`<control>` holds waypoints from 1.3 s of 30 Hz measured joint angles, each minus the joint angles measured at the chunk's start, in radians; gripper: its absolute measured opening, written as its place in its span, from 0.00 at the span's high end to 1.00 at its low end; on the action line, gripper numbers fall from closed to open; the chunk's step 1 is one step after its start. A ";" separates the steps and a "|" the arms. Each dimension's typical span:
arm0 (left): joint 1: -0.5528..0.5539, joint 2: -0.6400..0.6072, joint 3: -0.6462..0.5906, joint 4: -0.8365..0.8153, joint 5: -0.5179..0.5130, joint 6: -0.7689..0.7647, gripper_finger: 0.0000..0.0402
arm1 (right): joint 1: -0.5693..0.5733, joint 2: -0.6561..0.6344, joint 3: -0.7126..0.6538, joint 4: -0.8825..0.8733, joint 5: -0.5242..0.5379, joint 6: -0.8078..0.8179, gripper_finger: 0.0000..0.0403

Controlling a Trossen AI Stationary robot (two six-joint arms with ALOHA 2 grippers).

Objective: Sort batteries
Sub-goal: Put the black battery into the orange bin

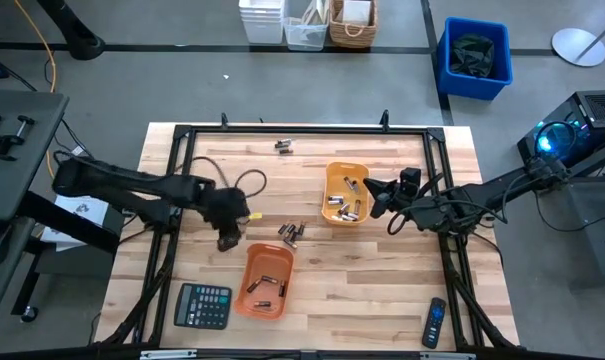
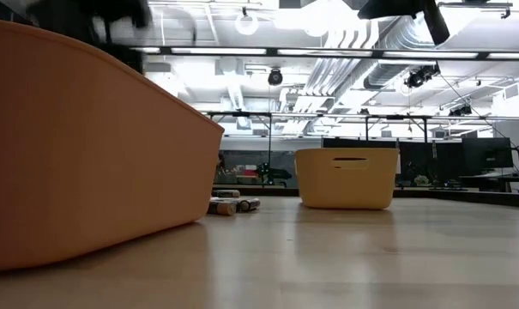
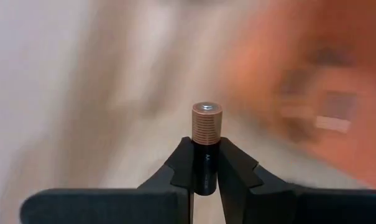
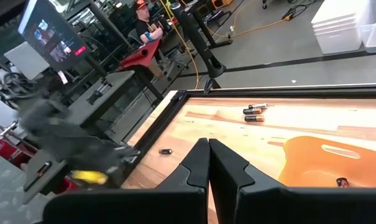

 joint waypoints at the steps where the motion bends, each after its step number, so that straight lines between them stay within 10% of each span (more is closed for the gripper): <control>1: -0.029 -0.025 0.020 0.018 0.020 0.034 0.93 | -0.004 0.000 0.000 -0.005 -0.002 0.000 1.00; 14: -0.346 0.093 0.121 0.162 -0.117 0.210 0.92 | -0.054 0.000 0.000 -0.022 -0.080 0.002 1.00; 24: -0.316 0.178 0.140 0.212 -0.124 0.214 0.54 | -0.060 0.000 0.000 -0.022 -0.115 0.030 1.00; 30: -0.140 0.135 0.273 -0.296 -0.477 0.218 0.43 | -0.059 0.000 0.000 -0.021 -0.123 0.048 1.00; 39: 0.366 0.190 0.182 -0.441 -0.370 0.262 0.42 | -0.060 0.000 0.000 -0.021 -0.112 0.071 1.00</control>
